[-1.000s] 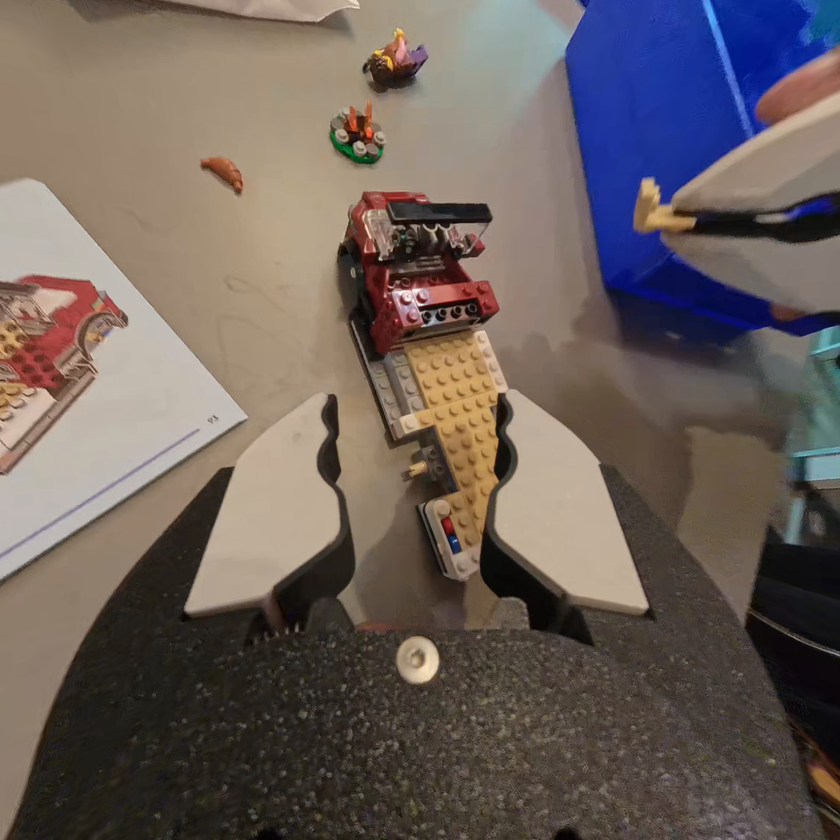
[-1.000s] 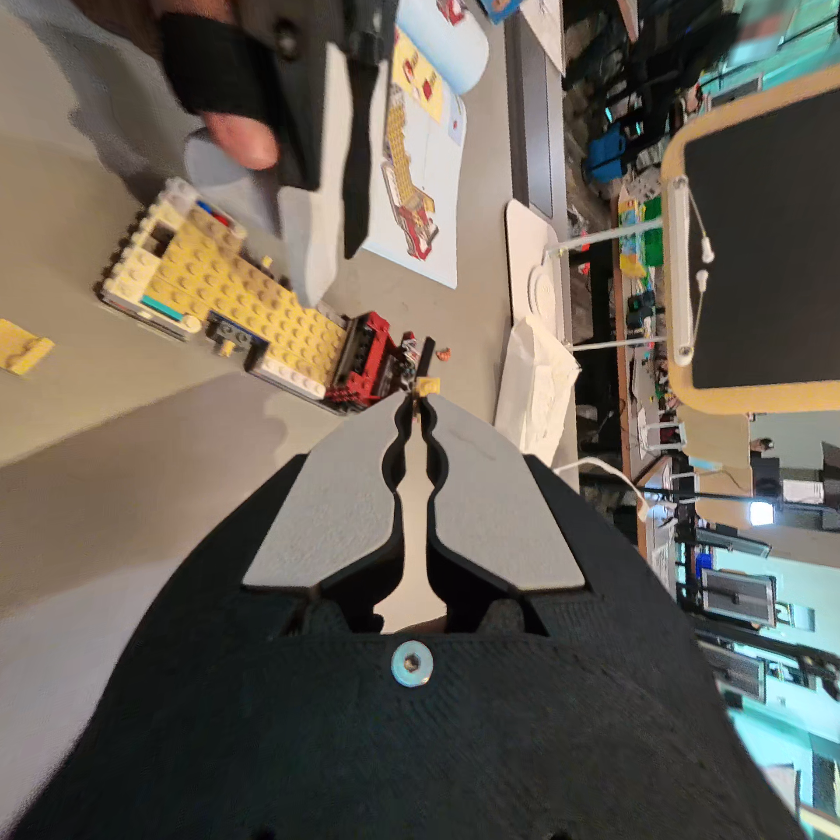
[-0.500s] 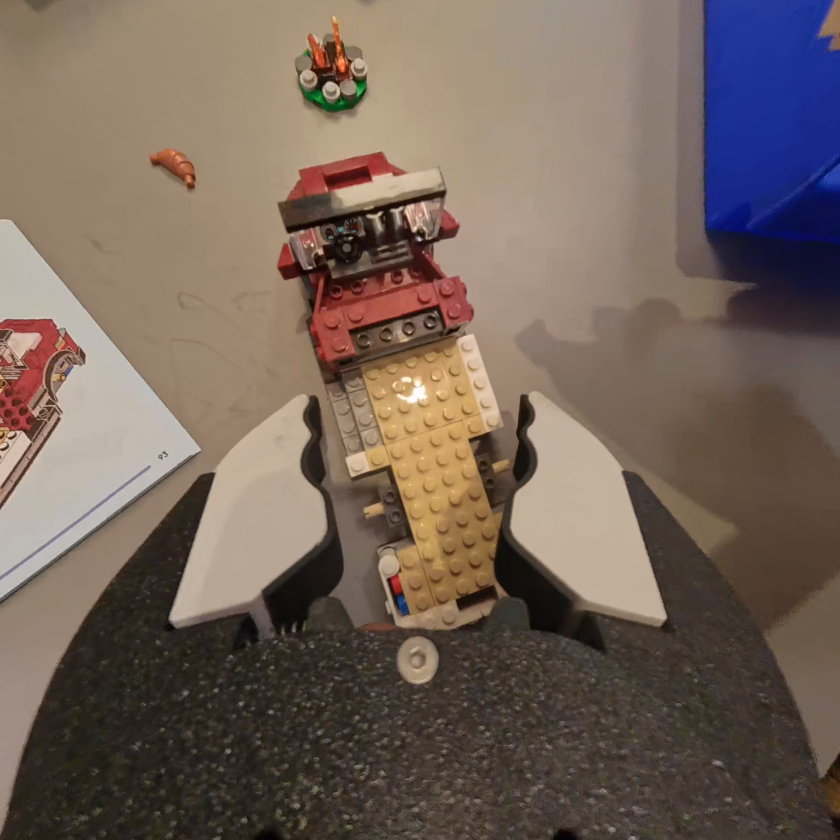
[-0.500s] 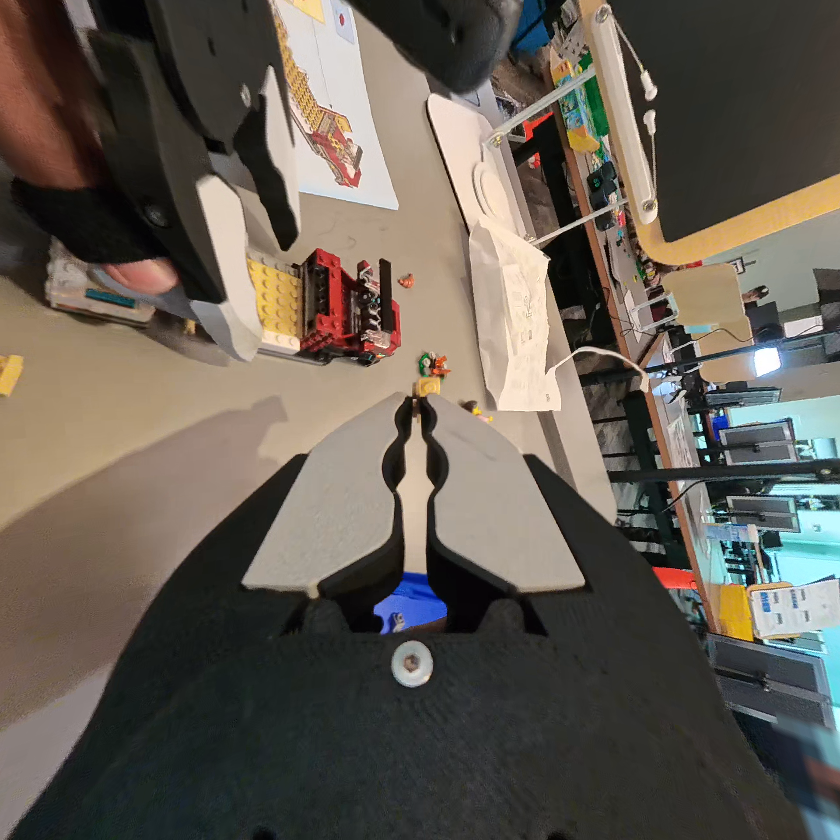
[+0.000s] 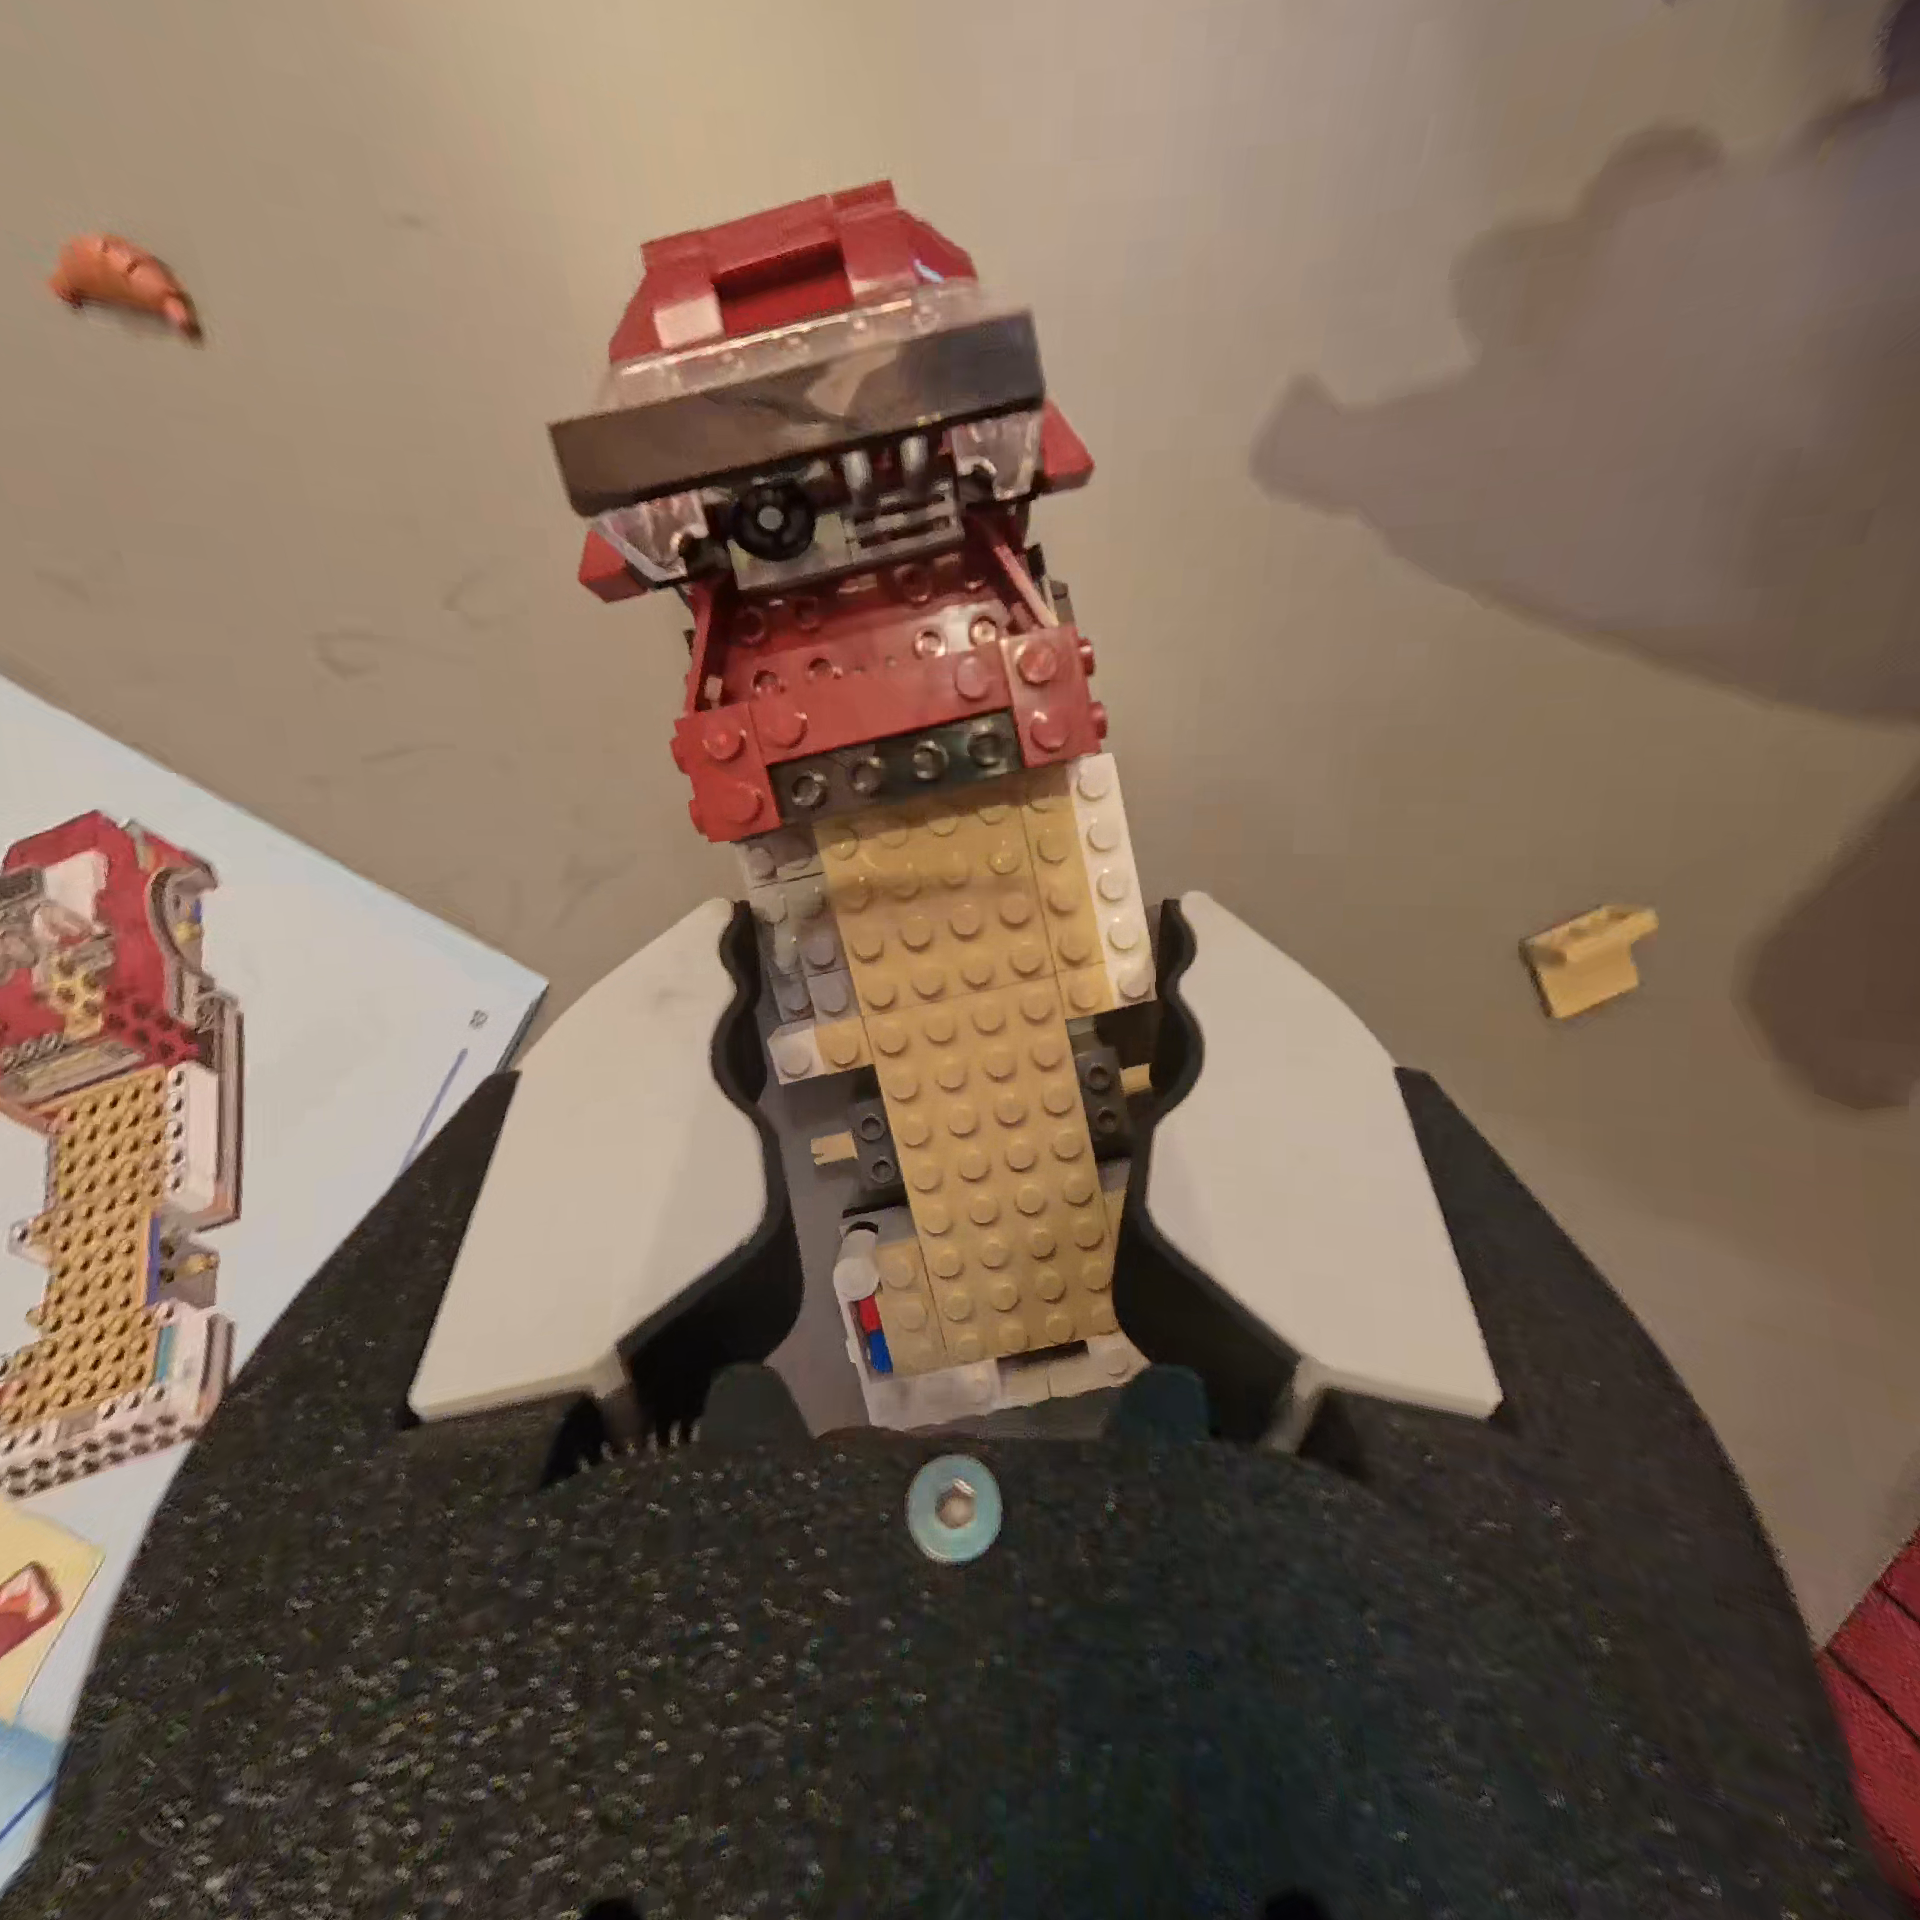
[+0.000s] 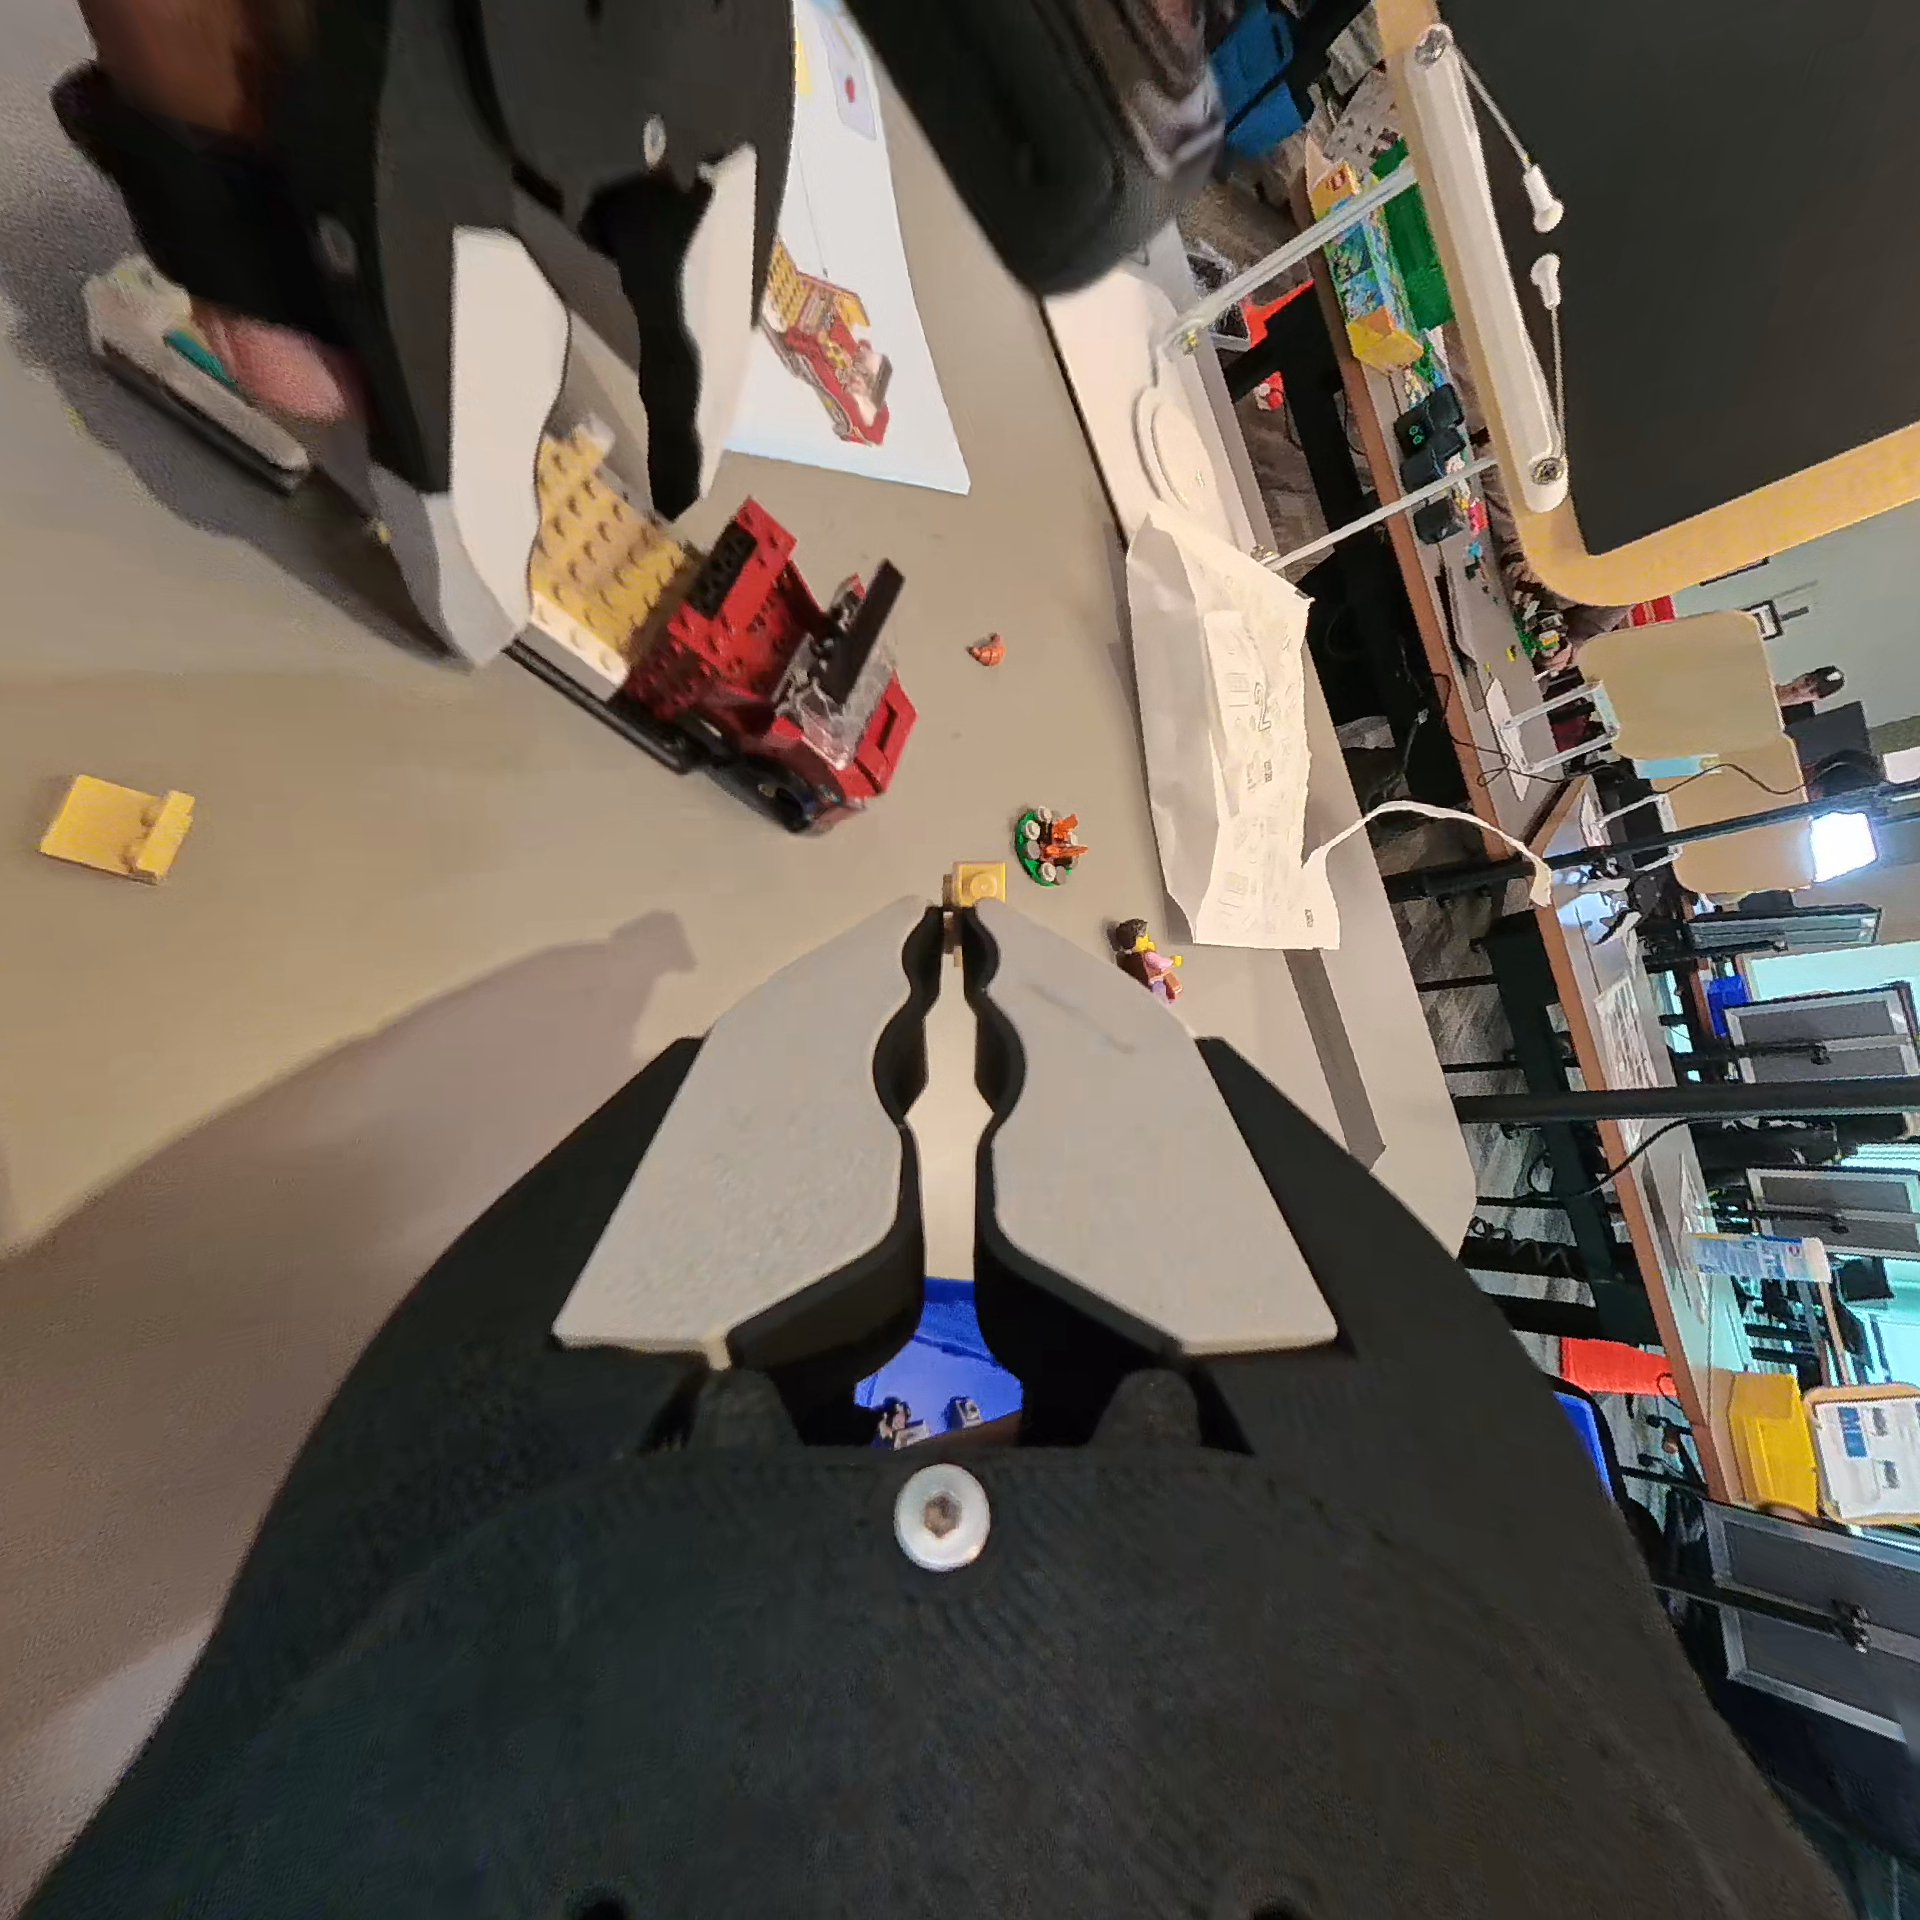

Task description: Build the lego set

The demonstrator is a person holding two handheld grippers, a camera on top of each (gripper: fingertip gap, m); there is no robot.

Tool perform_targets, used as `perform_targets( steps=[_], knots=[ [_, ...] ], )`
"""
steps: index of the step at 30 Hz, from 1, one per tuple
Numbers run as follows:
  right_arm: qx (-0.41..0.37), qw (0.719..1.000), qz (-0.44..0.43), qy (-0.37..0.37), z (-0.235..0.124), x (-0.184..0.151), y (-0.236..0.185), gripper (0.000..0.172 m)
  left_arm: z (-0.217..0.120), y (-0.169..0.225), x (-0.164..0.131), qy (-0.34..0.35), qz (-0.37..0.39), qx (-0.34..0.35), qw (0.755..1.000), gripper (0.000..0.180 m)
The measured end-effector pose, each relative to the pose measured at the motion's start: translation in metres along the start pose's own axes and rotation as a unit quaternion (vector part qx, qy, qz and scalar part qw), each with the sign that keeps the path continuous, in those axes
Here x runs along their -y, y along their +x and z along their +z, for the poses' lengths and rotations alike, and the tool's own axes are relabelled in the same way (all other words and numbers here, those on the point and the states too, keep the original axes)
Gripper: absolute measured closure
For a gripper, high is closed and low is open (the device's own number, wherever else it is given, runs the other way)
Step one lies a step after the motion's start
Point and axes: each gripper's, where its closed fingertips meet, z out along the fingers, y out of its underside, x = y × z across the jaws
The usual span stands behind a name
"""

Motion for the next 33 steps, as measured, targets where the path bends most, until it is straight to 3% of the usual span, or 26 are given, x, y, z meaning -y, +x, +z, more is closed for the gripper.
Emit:
perform_targets(
  steps=[5, 9, 12, 20, 33],
  knots=[
    [0.005, 1.000, 0.001, -0.005, 0.003, 0.001, -0.004, 0.169, -0.007, -0.003, 0.002, 0.028, -0.068, 0.002, 0.997, 0.095],
    [0.021, 1.000, -0.002, -0.001, 0.006, 0.006, -0.008, 0.169, 0.003, -0.006, -0.006, 0.016, -0.069, 0.036, 0.997, 0.093],
    [0.052, 0.999, -0.009, 0.011, 0.008, 0.012, -0.016, 0.169, 0.001, -0.005, -0.005, 0.028, -0.050, 0.028, 0.998, 0.109],
    [0.200, 0.977, -0.043, 0.055, 0.010, 0.040, -0.045, 0.169, -0.002, 0.011, -0.006, 0.028, 0.039, -0.043, 0.998, 0.109],
    [0.330, 0.940, -0.079, -0.037, 0.036, 0.044, -0.075, 0.169, -0.009, 0.020, -0.001, 0.021, 0.127, -0.102, 0.986, 0.109]
  ],
)
